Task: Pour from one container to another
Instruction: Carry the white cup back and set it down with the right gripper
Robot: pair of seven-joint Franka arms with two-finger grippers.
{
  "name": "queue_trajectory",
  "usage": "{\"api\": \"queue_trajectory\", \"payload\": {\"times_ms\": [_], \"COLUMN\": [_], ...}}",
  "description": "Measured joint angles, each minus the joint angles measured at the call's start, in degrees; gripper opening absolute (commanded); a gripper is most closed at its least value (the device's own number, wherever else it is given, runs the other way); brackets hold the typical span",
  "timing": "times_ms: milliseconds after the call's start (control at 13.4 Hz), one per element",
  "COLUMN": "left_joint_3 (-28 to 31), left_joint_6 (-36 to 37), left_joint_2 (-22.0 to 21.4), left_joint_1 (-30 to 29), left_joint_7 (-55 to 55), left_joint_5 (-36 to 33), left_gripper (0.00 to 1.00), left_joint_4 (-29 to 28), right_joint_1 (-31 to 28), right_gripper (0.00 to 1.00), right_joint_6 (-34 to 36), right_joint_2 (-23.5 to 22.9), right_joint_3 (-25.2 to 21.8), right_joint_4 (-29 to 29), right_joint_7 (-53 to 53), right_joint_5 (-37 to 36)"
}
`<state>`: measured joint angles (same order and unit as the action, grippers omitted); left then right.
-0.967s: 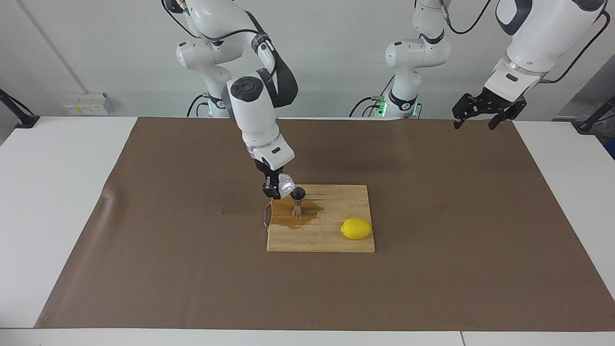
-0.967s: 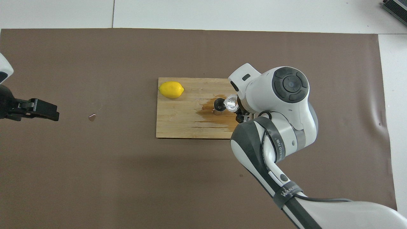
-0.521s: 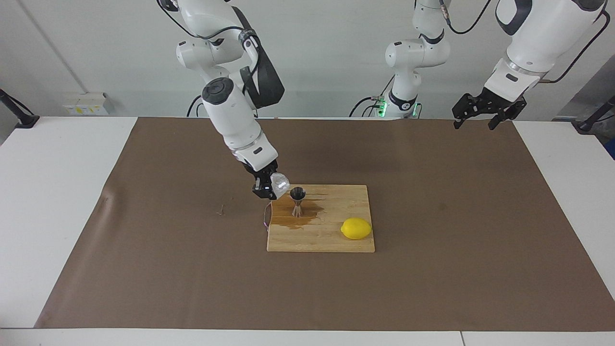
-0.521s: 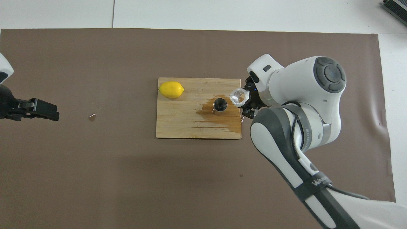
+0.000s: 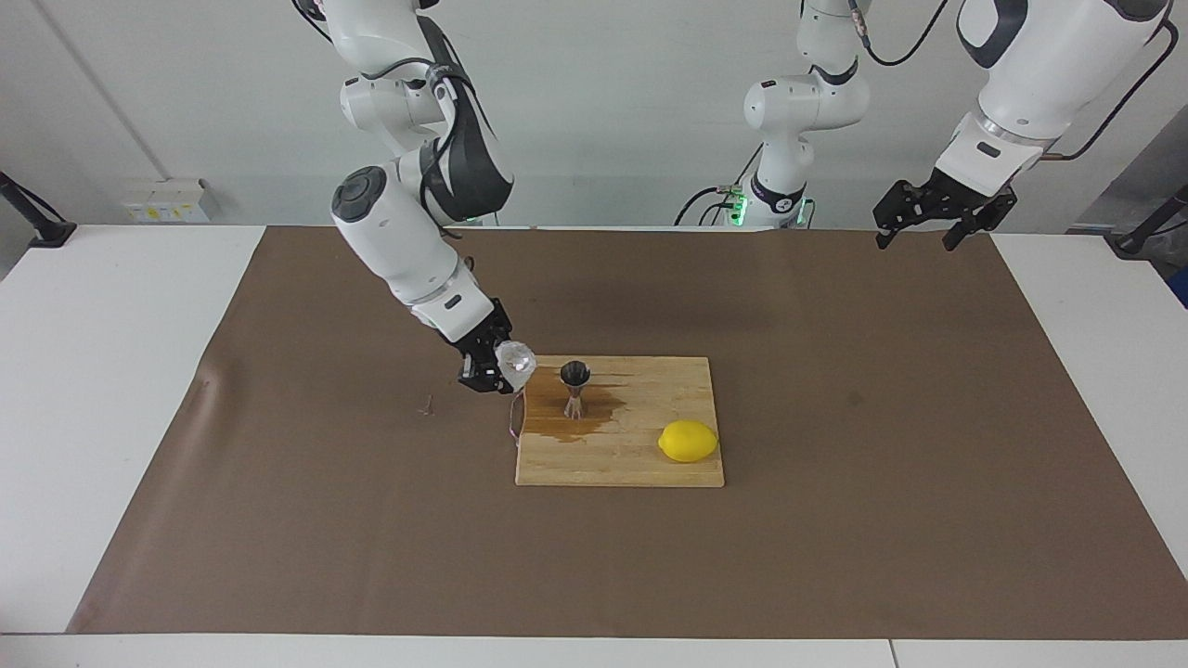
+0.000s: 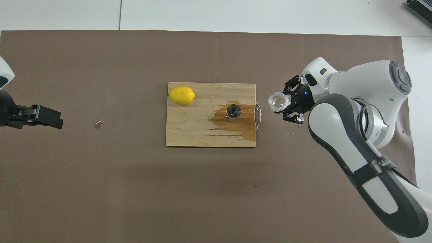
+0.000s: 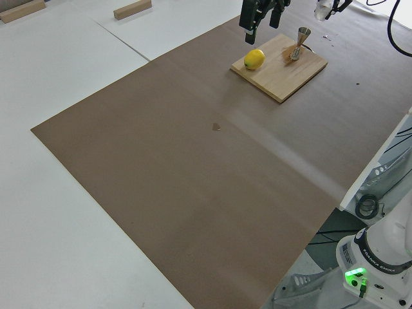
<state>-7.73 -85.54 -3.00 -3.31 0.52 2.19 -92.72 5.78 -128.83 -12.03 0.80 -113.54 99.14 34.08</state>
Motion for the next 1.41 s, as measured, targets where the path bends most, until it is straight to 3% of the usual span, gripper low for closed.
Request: {"api": "queue_trajectory", "payload": {"times_ms": [223,595,669,744,1116,1413], "left_joint_3": [0.0,0.0,0.0,0.0,0.0,0.0], "left_joint_6": [0.0,0.0,0.0,0.0,0.0,0.0], "left_joint_2": [0.0,0.0,0.0,0.0,0.0,0.0], "left_joint_1": [0.0,0.0,0.0,0.0,0.0,0.0], "left_joint_7": [0.0,0.0,0.0,0.0,0.0,0.0], "left_joint_5": [0.0,0.0,0.0,0.0,0.0,0.0], "left_gripper": [1.0,1.0,1.0,1.0,1.0,1.0], "left_joint_4": [0.0,0.0,0.0,0.0,0.0,0.0], "right_joint_1": [-3.5,-9.0,-9.4,-9.4,-9.1,-9.1], "right_gripper": [0.35,0.36,0.45,0.99,1.0,1.0], "right_joint_6": [-4.5,-4.5,-3.8,-3.8,-3.2,3.1], "right_joint_2": [-0.5,-5.7,-5.8,-5.8,-4.7,1.2], "right_joint_3": [0.0,-0.1,-0.1,0.0,0.2,0.2], "right_joint_4": [-6.0,-7.4,-7.4,-7.4,-6.9,-6.3], "right_joint_7": [9.8,26.2,27.3,27.3,25.5,11.2], "right_joint_5": [3.9,13.9,14.7,14.7,14.2,6.2]}}
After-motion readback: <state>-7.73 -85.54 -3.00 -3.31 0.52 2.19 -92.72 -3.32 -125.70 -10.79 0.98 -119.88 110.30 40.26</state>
